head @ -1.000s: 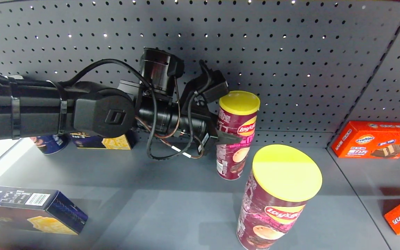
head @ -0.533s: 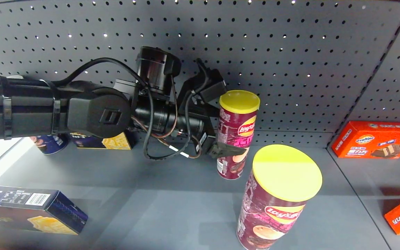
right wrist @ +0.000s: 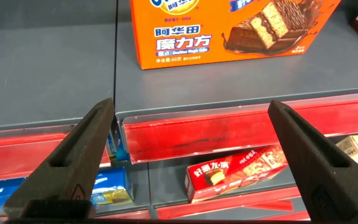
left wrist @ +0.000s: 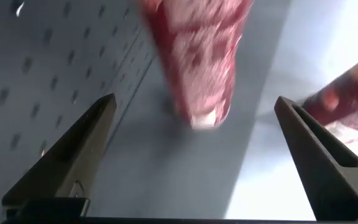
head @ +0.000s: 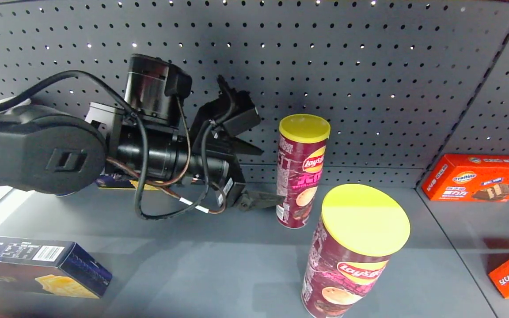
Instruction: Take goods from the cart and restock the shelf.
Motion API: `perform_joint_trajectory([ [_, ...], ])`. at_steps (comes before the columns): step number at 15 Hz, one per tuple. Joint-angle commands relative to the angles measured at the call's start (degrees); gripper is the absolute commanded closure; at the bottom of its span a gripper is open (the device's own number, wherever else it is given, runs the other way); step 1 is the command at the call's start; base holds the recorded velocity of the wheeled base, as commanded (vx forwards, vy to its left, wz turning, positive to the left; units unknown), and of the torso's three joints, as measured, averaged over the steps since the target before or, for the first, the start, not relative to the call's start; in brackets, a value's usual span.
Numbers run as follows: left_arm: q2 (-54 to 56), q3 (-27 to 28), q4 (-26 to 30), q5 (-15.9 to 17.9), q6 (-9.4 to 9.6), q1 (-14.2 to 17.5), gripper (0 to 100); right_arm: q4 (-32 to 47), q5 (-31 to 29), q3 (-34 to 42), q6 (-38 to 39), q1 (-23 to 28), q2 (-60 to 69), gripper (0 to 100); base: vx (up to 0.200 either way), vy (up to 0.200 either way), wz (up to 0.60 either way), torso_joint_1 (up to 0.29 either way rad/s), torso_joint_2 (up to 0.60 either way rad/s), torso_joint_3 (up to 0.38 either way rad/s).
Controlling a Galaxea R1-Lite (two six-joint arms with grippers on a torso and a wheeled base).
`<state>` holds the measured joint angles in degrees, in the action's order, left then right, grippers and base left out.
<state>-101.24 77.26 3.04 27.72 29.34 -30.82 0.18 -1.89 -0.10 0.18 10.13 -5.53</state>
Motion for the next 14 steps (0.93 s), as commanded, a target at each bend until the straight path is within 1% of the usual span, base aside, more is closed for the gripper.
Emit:
perform_joint_trajectory([
  [1,4.7,-6.7,-3.5,-3.5,-0.87,-1.1,0,0.0,0.0,0.0,0.0,0.0,-0.1,0,0.0,0.0,0.0,0.0,0.0,0.0],
  [2,4.9,-8.7,-6.1,-5.0,-2.01,-2.0,0,0.0,0.0,0.0,0.0,0.0,-0.1,0,0.0,0.0,0.0,0.0,0.0,0.0],
  [3,4.9,-11.8,-11.1,-8.4,-4.38,-3.8,0,0.0,0.0,0.0,0.0,0.0,-0.1,0,0.0,0.0,0.0,0.0,0.0,0.0],
  [4,4.8,-13.6,-15.3,-11.2,-6.14,-5.7,0,0.0,0.0,0.0,0.0,0.0,-0.1,0,0.0,0.0,0.0,0.0,0.0,0.0],
  [5,4.7,-14.4,-17.2,-12.2,-6.93,-6.7,0,0.0,0.0,0.0,0.0,0.0,-0.1,0,0.0,0.0,0.0,0.0,0.0,0.0],
  [6,3.4,-15.5,-19.2,-13.7,-7.28,-7.8,0,0.0,0.0,0.0,0.0,0.0,-0.1,0,0.0,0.0,0.0,0.0,0.0,0.0],
  [7,2.6,-15.7,-19.4,-14.6,-7.28,-8.1,0,0.0,0.0,0.0,0.0,0.0,-0.1,0,0.0,0.0,0.0,0.0,0.0,0.0],
  [8,2.2,-15.7,-19.4,-15.2,-7.46,-8.7,0,0.0,0.0,0.0,0.0,0.0,-0.1,0,0.0,0.0,0.0,0.0,0.0,0.0],
  [10,1.8,-15.7,-19.4,-15.6,-7.37,-9.0,0,0.0,0.0,0.0,0.0,0.0,-0.1,0,0.0,0.0,0.0,0.0,0.0,0.0],
  [11,1.1,-15.6,-19.5,-17.4,-7.28,-9.0,0,0.0,0.0,0.0,0.0,0.0,-0.1,0,0.0,0.0,0.0,0.0,0.0,0.0],
  [12,0.3,-15.3,-19.5,-20.3,-7.37,-8.9,0,0.0,0.0,0.0,0.0,0.0,-0.1,0,0.0,0.0,0.0,0.0,0.0,0.0],
  [13,-0.1,-15.2,-19.6,-21.5,-7.46,-8.9,0,0.0,0.0,0.0,0.0,0.0,-0.1,0,0.0,0.0,0.0,0.0,0.0,0.0],
  [14,-0.3,-15.2,-20.5,-21.8,-7.46,-8.8,0,0.0,0.0,0.0,0.0,0.0,-0.1,0,0.0,0.0,0.0,0.0,0.0,0.0],
])
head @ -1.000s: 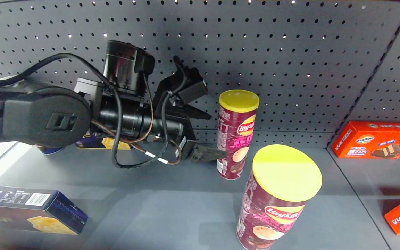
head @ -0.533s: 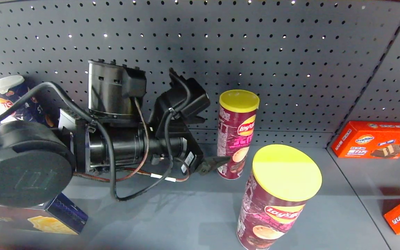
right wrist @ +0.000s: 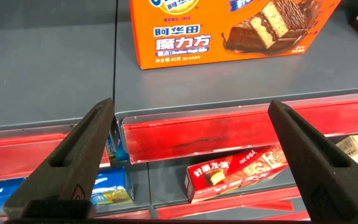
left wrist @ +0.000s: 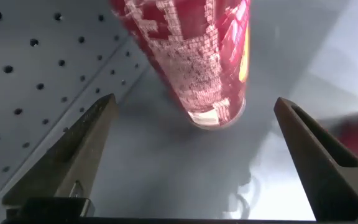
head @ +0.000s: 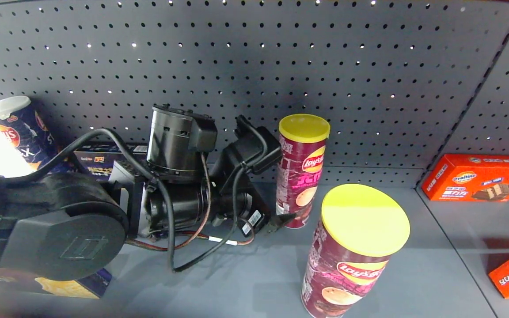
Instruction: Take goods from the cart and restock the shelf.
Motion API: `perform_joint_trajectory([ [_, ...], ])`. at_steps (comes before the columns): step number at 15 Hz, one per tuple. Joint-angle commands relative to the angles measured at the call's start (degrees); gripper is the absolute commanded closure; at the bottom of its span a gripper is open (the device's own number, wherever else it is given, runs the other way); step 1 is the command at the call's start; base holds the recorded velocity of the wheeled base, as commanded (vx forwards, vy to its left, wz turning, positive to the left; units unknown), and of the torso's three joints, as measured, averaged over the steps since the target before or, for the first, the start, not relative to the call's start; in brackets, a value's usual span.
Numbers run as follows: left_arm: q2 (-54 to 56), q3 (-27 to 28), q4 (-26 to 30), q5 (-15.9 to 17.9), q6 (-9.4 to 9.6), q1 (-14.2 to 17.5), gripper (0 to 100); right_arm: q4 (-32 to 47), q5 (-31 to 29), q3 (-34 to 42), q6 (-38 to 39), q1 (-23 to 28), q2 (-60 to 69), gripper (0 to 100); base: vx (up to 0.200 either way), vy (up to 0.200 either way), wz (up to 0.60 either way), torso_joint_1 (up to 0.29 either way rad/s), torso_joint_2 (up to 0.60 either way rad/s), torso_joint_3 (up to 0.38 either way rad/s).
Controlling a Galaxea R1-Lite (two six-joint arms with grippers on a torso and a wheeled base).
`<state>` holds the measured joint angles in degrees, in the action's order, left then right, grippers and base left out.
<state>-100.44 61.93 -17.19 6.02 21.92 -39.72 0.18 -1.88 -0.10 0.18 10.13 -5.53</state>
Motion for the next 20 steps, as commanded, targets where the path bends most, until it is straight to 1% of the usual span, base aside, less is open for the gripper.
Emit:
perform_joint_trajectory([
  [1,-1.7,0.1,-1.1,-1.2,-0.03,0.3,0,0.0,0.0,0.0,0.0,0.0,-0.1,0,0.0,0.0,0.0,0.0,0.0,0.0],
  [2,-2.1,0.3,-1.8,-2.2,-0.12,0.4,0,0.0,0.0,0.0,0.0,0.0,-0.1,0,0.0,0.0,0.0,0.0,0.0,0.0],
  [4,-2.7,0.6,-2.3,-3.1,-0.12,0.7,0,0.0,0.0,0.0,0.0,0.0,-0.1,0,0.0,0.0,0.0,0.0,0.0,0.0],
  [8,-2.8,0.7,-2.4,-3.5,-0.21,0.9,0,0.0,0.0,0.0,0.0,0.0,-0.1,0,0.0,0.0,0.0,0.0,0.0,0.0],
  [9,-2.8,0.7,-2.4,-4.1,-0.91,1.6,0,0.0,0.0,0.0,0.0,0.0,-0.1,0,0.0,0.0,0.0,0.0,0.0,0.0],
  [14,-2.7,1.3,-2.4,-5.5,-1.09,4.5,0,0.0,-0.1,0.0,0.0,0.0,-0.1,0,0.0,0.0,0.0,0.0,0.0,0.0],
  [15,-2.7,2.1,-2.4,-5.9,-1.7,4.8,0,0.0,0.0,0.0,0.0,0.0,-0.1,0,0.0,0.0,0.0,0.0,0.0,0.0],
  [17,-3.4,4.2,-2.4,-7.3,-3.9,4.8,0,0.0,-0.1,0.0,0.0,0.0,-0.1,0,0.0,0.0,0.0,0.0,0.0,0.0],
  [18,-3.7,4.5,-2.4,-7.9,-4.43,4.8,0,0.0,-0.1,0.0,0.0,0.0,-0.1,0,0.0,0.0,0.0,0.0,0.0,0.0],
  [20,-3.0,3.5,-2.0,-7.8,-4.16,4.8,0,0.0,0.0,0.0,0.0,0.0,-0.1,0,0.0,0.0,0.0,0.0,0.0,0.0],
])
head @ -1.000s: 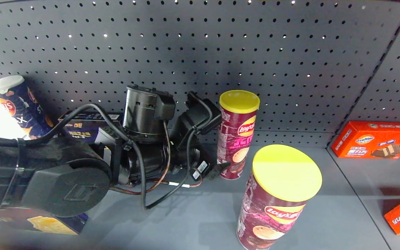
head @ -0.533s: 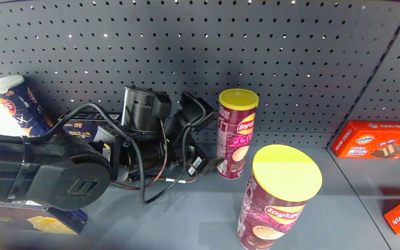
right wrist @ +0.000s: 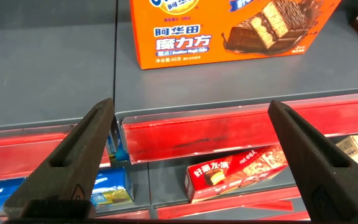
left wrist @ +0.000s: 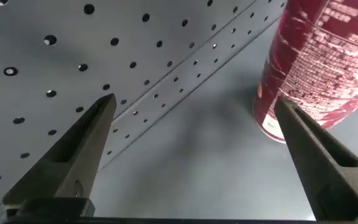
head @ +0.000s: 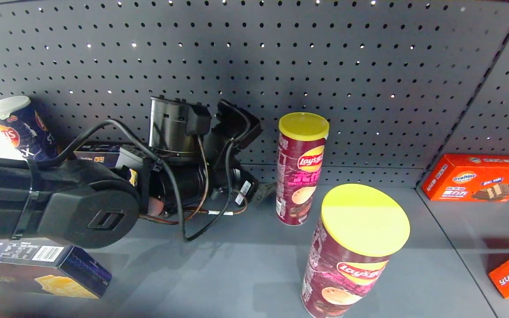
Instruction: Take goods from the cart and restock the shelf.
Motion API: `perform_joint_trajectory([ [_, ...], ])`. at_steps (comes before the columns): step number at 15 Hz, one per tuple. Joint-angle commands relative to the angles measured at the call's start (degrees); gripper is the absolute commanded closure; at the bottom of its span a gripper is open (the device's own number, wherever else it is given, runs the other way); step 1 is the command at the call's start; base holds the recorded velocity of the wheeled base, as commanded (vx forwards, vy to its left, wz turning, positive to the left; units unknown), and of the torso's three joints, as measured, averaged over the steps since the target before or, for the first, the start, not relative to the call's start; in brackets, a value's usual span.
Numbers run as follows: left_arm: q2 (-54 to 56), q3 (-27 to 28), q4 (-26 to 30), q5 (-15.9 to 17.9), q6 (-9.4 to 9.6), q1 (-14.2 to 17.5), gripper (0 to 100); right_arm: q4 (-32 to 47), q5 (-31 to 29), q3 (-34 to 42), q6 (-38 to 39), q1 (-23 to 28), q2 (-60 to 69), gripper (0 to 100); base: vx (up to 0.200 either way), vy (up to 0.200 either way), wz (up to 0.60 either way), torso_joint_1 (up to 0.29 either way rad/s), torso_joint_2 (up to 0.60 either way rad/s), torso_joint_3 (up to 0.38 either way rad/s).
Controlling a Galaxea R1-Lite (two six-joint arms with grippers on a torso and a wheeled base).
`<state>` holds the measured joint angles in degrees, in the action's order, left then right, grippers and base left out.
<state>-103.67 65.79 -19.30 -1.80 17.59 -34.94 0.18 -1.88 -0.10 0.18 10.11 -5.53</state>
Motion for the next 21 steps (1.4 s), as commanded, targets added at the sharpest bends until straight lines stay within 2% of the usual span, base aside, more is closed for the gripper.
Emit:
perform_joint_trajectory([
  [1,1.9,-1.8,0.2,0.1,0.43,0.0,0,0.0,-0.1,0.0,0.0,0.0,-0.1,0,0.0,0.0,0.0,0.0,0.0,0.0],
  [3,4.0,-4.4,0.2,0.4,1.22,-0.3,0,0.0,-0.1,0.0,0.0,0.0,-0.1,0,0.0,0.0,0.0,0.0,0.0,0.0],
  [5,4.8,-6.0,0.0,0.8,1.22,-0.7,0,0.0,-0.1,0.0,0.0,0.0,-0.1,0,0.0,0.0,0.0,0.0,0.0,0.0],
  [12,0.5,-1.4,-0.5,0.7,0.69,-3.2,0,0.0,0.0,0.0,0.0,0.0,-0.1,0,0.0,0.0,0.0,0.0,0.0,0.0],
  [21,-1.9,0.2,-0.5,0.0,0.69,-2.8,0,0.0,0.0,0.0,0.0,0.0,-0.1,0,0.0,0.0,0.0,0.0,0.0,0.0],
])
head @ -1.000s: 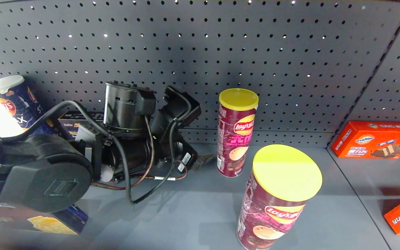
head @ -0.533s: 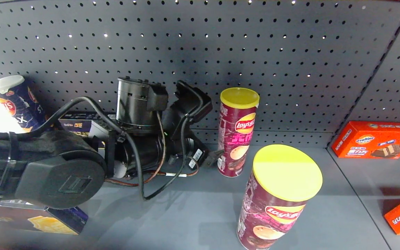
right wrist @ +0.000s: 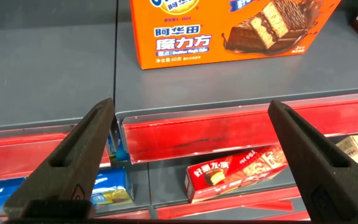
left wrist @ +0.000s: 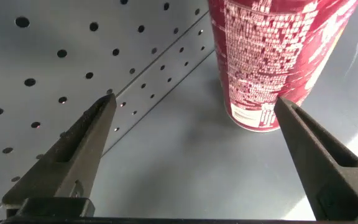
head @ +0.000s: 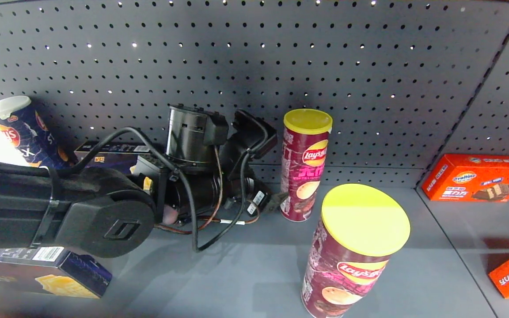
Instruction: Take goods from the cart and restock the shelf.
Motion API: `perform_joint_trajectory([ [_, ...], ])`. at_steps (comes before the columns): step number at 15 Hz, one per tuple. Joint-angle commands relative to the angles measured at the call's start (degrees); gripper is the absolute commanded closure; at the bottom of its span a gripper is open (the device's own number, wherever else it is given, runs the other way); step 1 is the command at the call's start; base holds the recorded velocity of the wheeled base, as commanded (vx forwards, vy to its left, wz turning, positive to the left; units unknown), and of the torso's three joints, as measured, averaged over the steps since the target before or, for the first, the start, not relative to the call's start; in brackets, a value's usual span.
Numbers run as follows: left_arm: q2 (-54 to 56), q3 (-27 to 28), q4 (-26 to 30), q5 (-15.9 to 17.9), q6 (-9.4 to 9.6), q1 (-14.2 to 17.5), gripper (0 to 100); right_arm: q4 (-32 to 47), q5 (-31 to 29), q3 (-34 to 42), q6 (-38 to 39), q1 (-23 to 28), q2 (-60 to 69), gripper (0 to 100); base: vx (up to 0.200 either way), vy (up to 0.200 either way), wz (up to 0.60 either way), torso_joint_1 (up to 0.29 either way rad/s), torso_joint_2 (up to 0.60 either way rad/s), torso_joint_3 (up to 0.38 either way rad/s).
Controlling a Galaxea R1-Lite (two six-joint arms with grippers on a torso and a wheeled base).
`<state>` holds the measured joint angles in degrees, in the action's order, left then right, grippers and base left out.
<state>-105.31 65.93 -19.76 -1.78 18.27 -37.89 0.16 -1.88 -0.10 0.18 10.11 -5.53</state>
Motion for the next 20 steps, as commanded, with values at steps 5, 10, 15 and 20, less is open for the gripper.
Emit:
perform_joint_trajectory([
  [5,2.5,-0.7,0.3,-1.0,0.1,0.5,0,0.0,0.0,0.0,0.0,0.0,-0.1,0,0.0,0.0,0.0,0.0,0.0,0.0],
  [10,6.5,-4.4,0.6,-1.0,0.36,0.1,0,0.0,-0.1,0.0,0.0,0.0,-0.1,0,0.0,0.0,0.0,0.0,0.0,0.0],
  [15,7.4,-6.5,0.2,-5.6,0.1,0.4,0,0.0,0.0,0.0,0.0,0.0,-0.1,0,0.0,0.0,0.0,0.0,0.0,0.0],
  [20,8.5,-6.4,0.2,-8.7,-1.57,-0.9,0,0.0,-0.1,0.0,0.0,0.0,-0.1,0,0.0,0.0,0.0,0.0,0.0,0.0],
])
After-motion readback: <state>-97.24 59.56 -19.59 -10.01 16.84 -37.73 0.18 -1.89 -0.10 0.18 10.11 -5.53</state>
